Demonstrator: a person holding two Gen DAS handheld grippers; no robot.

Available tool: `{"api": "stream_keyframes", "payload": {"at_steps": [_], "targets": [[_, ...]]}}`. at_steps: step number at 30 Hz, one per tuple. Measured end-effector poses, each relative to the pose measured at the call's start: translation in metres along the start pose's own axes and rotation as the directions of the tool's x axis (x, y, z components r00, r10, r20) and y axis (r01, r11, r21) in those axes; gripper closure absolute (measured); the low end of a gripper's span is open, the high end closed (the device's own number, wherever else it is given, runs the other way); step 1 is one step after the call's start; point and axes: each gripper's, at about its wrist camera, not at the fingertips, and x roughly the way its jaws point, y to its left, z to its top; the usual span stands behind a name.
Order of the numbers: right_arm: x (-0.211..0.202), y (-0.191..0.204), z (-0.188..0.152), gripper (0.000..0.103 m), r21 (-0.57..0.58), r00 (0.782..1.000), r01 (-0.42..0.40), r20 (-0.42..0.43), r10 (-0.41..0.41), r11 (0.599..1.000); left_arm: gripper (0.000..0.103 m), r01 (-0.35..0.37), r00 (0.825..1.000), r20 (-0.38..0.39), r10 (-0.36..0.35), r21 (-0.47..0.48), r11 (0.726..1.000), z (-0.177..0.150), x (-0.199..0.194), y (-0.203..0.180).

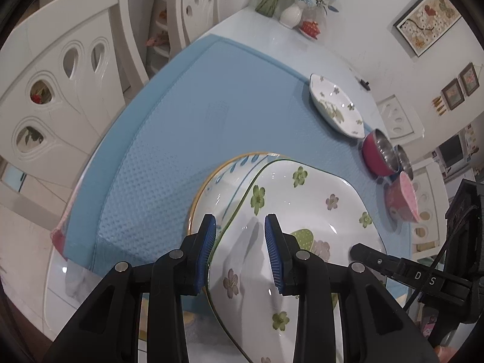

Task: Organize plates and bowls
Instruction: 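Lower the green-tree plate onto the Sunflower plate and open the right tool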

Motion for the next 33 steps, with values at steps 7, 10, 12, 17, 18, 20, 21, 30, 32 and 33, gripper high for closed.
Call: {"api": "stream_keyframes", "payload": {"at_steps": [7,10,12,17,18,20,21,30,32,33], "targets": [[0.022,-0.009,-0.003,0.075,0.019,0.999,0.022,-0.026,-0.022,1.0,0.074,-0.003,0.999,-0.05,0.005,0.025,1.0,-0.005,0.023,0.006],[0.029,-0.01,-0.002,0.075,0.019,0.999,0.041,-0.022,-0.04,0.999,0.074,0.007,0.997,-0.074,-0.005,0.034,0.999,-0.007,0.034,0.008],[0.03,-0.007,0.0,0.075,-0.001,0.998,0.061,-0.009,-0.061,0.998,0.074,0.009,0.997,-0.08,-0.006,0.037,0.999,-0.007,0.038,0.008],[0.037,-0.009,0.003,0.075,0.005,0.997,0.076,-0.01,-0.076,0.997,0.074,0.015,0.995,-0.099,-0.009,0.06,0.998,-0.006,0.044,0.008],[0.041,-0.01,0.004,0.075,0.017,0.997,0.071,-0.022,-0.071,0.997,0.074,0.012,0.995,-0.099,-0.005,0.068,0.998,-0.006,0.045,0.007],[0.048,-0.013,0.001,0.075,0.042,0.997,0.062,-0.048,-0.06,0.997,0.074,0.01,0.995,-0.1,-0.002,0.079,0.997,-0.005,0.045,0.007],[0.051,-0.016,-0.002,0.074,0.056,0.997,0.056,-0.062,-0.053,0.997,0.074,0.012,0.995,-0.102,-0.004,0.079,0.997,-0.004,0.045,0.007],[0.056,-0.009,-0.006,0.073,0.062,0.995,0.091,-0.041,-0.088,0.994,0.074,0.025,0.998,-0.066,-0.02,0.07,0.997,0.006,0.04,0.01],[0.052,-0.007,-0.005,0.073,0.045,0.993,0.12,-0.015,-0.12,0.992,0.074,0.022,0.999,-0.044,-0.018,0.075,0.997,0.01,0.034,0.01],[0.049,-0.006,-0.004,0.073,0.037,0.993,0.12,-0.005,-0.12,0.992,0.074,0.019,0.999,-0.038,-0.016,0.076,0.997,0.013,0.033,0.012]]}}
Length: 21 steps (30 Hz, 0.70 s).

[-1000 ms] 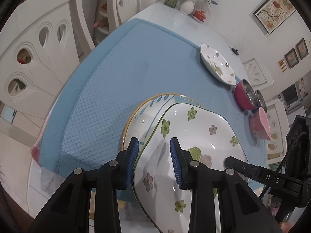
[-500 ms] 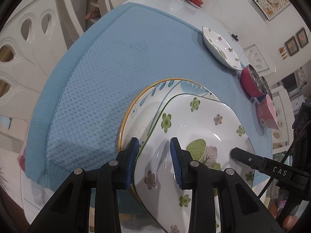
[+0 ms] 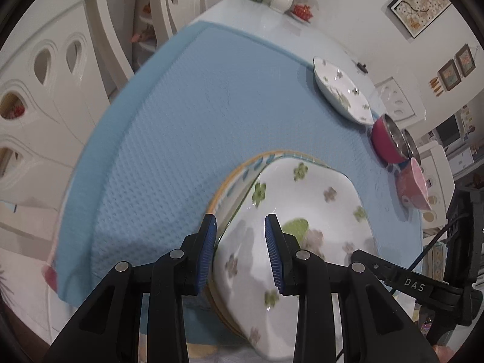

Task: Organize plates and bowls
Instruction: 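Lower the green-tree plate onto the Sunflower plate and open the right tool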

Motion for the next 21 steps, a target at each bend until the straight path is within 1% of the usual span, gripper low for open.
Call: {"api": "stream_keyframes", "payload": {"at_steps": [3,7,11,15,20,21], "targets": [[-0.008,-0.004,0.003,0.073,0.013,1.0,-0.019,0.024,0.018,1.0,0.074,-0.006,1.0,0.011,0.006,-0.018,1.0,0.004,-0.005,0.006],[-0.02,-0.01,0.007,0.073,0.022,0.998,-0.046,0.048,0.045,0.999,0.074,0.015,1.0,0.004,-0.015,-0.04,0.999,0.005,-0.006,0.011],[-0.021,-0.011,0.008,0.073,0.022,0.998,-0.044,0.047,0.043,0.999,0.074,0.012,1.0,-0.009,-0.012,-0.026,1.0,0.004,-0.002,0.007],[-0.021,-0.01,0.005,0.073,0.017,0.998,-0.044,0.038,0.043,0.999,0.074,0.019,1.0,-0.002,-0.019,-0.012,1.0,0.01,-0.005,0.002],[-0.032,-0.012,0.013,0.073,0.033,0.996,-0.065,0.061,0.063,0.997,0.074,0.035,0.999,0.025,-0.036,0.036,0.999,0.027,-0.014,-0.014],[-0.036,-0.013,0.016,0.073,0.038,0.995,-0.07,0.071,0.067,0.997,0.072,0.035,0.999,0.031,-0.037,0.056,0.998,0.031,-0.016,-0.019]]}}
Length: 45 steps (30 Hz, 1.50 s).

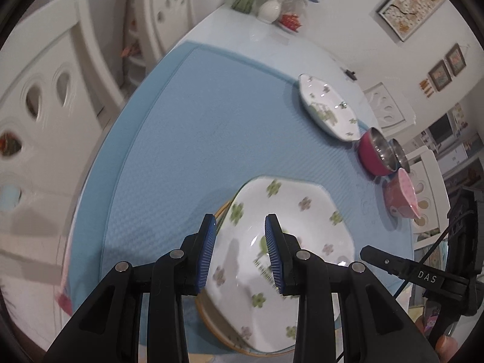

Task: Organize plates and bowls
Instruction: 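Lower the green-tree plate onto the Sunflower plate and open the right tool, then move the right tool toward the leaf-print hexagonal plate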

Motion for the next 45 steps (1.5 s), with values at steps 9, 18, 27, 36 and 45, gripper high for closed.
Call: {"api": "stream_keyframes", "payload": {"at_steps": [9,18,27,36,45], "targets": [[-0.025,-0.01,0.037,0.07,0.106,0.995,-0.049,0.09,0.039,0.993,0.055,0.022,0.999,0.036,-0.03,0.201,0.979,0.059,-0.002,-0.044],[-0.032,-0.023,0.088,0.045,0.227,0.983,-0.074,0.182,0.033,0.971,0.047,0.082,0.995,0.028,-0.093,0.272,0.959,0.125,0.036,-0.071],[0.001,-0.026,0.127,0.045,0.308,0.984,-0.046,0.18,-0.011,0.95,0.047,0.14,0.99,-0.062,-0.127,0.298,0.944,0.162,0.096,-0.082],[0.043,-0.031,0.153,0.045,0.337,0.99,-0.012,0.139,-0.038,0.941,0.047,0.179,0.979,-0.145,-0.143,0.278,0.944,0.18,0.147,-0.082],[0.067,-0.045,0.187,0.046,0.375,0.982,-0.029,0.185,-0.044,0.927,0.05,0.221,0.967,-0.185,-0.177,0.256,0.941,0.202,0.193,-0.092]]}}
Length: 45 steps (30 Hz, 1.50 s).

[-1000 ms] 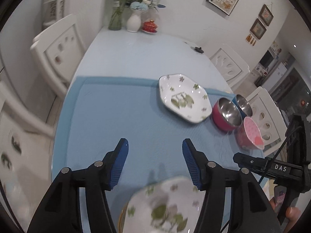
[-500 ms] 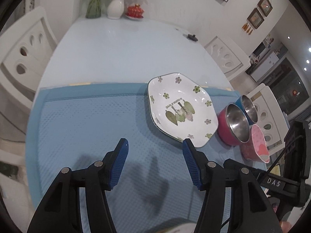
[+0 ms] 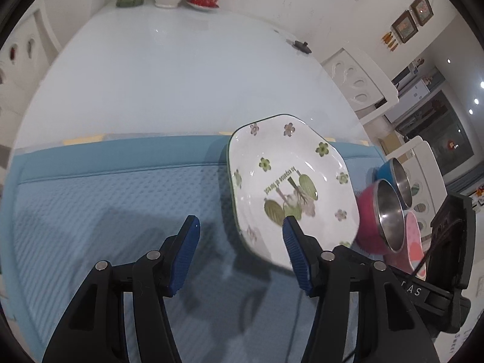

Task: Organize plates and bowls
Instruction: 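Move the right tool toward the leaf-print hexagonal plate, then close the right tool on the leaf-print plate rim while the left tool grips its rim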

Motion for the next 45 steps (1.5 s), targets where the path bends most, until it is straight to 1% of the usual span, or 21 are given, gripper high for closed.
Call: {"api": "stream_keyframes", "payload": {"at_steps": [1,2,3,4,6,8,10,11,12,13,16,20,22,28,32,34,36,37,41,43,45], "targets": [[0.004,0.001,0.003,0.047,-0.001,1.0,0.0,0.002,0.0,1.0,0.05,0.011,1.0,-0.009,-0.011,-0.008,1.0,0.001,0.008,0.0],[0.007,0.001,0.006,0.054,-0.005,1.0,-0.002,-0.002,0.002,1.0,0.05,0.012,1.0,-0.011,-0.012,-0.012,1.0,0.002,0.013,0.0],[0.012,0.003,0.009,0.059,-0.012,1.0,-0.003,-0.009,0.003,1.0,0.054,0.014,1.0,-0.014,-0.014,-0.015,1.0,0.003,0.018,-0.001],[0.015,0.004,0.01,0.06,-0.02,1.0,-0.001,-0.012,0.001,1.0,0.056,0.016,1.0,-0.019,-0.016,-0.019,1.0,0.003,0.023,-0.001],[0.018,0.006,0.013,0.068,-0.046,1.0,0.015,-0.003,-0.015,0.999,0.059,0.024,0.999,-0.027,-0.025,-0.028,0.999,0.003,0.031,-0.002],[0.02,0.009,0.014,0.071,-0.072,0.999,0.035,0.01,-0.034,0.997,0.067,0.031,0.999,-0.03,-0.032,-0.032,0.999,0.005,0.037,-0.002],[0.022,0.011,0.015,0.073,-0.094,0.999,0.043,0.014,-0.042,0.995,0.079,0.038,0.999,-0.033,-0.039,-0.039,0.998,0.006,0.041,-0.002],[0.023,0.014,0.015,0.074,-0.11,0.998,0.055,0.015,-0.053,0.992,0.082,0.017,1.0,-0.023,-0.018,-0.043,0.999,0.005,0.042,-0.001],[0.024,0.017,0.014,0.074,-0.126,0.997,0.07,0.017,-0.069,0.99,0.091,-0.005,1.0,-0.015,0.005,-0.039,0.999,0.004,0.041,0.0],[0.025,0.021,0.013,0.074,-0.146,0.996,0.088,0.021,-0.086,0.985,0.092,-0.016,1.0,-0.01,0.015,-0.033,0.999,0.003,0.04,0.001],[0.021,0.031,0.006,0.074,-0.196,0.992,0.123,0.037,-0.118,0.973,0.092,-0.003,1.0,-0.006,0.003,-0.048,0.999,0.001,0.035,0.008],[0.011,0.05,-0.007,0.074,-0.261,0.987,0.154,0.073,-0.14,0.953,0.092,-0.028,1.0,0.01,0.029,-0.045,0.999,-0.005,0.02,0.015],[0.008,0.06,-0.016,0.074,-0.282,0.986,0.164,0.067,-0.151,0.945,0.092,-0.044,0.999,0.011,0.045,-0.054,0.998,-0.011,0.011,0.022],[0.009,0.085,-0.041,0.074,-0.307,0.993,0.102,-0.023,-0.115,0.946,0.091,-0.062,0.998,0.001,0.063,-0.141,0.988,-0.026,-0.013,0.063],[0.013,0.099,-0.061,0.071,-0.302,0.993,0.02,-0.107,-0.055,0.953,0.091,-0.095,0.995,-0.005,0.096,-0.171,0.981,-0.032,-0.029,0.088],[0.019,0.102,-0.07,0.07,-0.288,0.982,-0.02,-0.185,-0.035,0.957,0.091,-0.091,0.996,0.001,0.093,-0.191,0.977,-0.034,-0.033,0.097],[0.026,0.103,-0.078,0.07,-0.279,0.963,-0.088,-0.271,0.009,0.956,0.091,-0.094,0.995,0.008,0.098,-0.19,0.977,-0.032,-0.036,0.097],[0.024,0.104,-0.08,0.07,-0.288,0.96,-0.1,-0.278,0.017,0.952,0.091,-0.101,0.994,0.01,0.105,-0.174,0.98,-0.032,-0.037,0.095],[0.009,0.095,-0.08,0.07,-0.346,0.968,-0.069,-0.249,-0.021,0.936,0.091,-0.161,0.987,0.007,0.162,-0.106,0.981,-0.035,-0.037,0.083],[0.007,0.09,-0.071,0.07,-0.332,0.97,-0.057,-0.241,-0.026,0.942,0.091,-0.162,0.986,0.007,0.164,-0.106,0.981,-0.039,-0.038,0.082],[0.002,0.081,-0.062,0.069,-0.323,0.975,-0.037,-0.22,-0.037,0.946,0.09,-0.139,0.99,0.006,0.141,-0.137,0.981,-0.045,-0.04,0.087]]}}
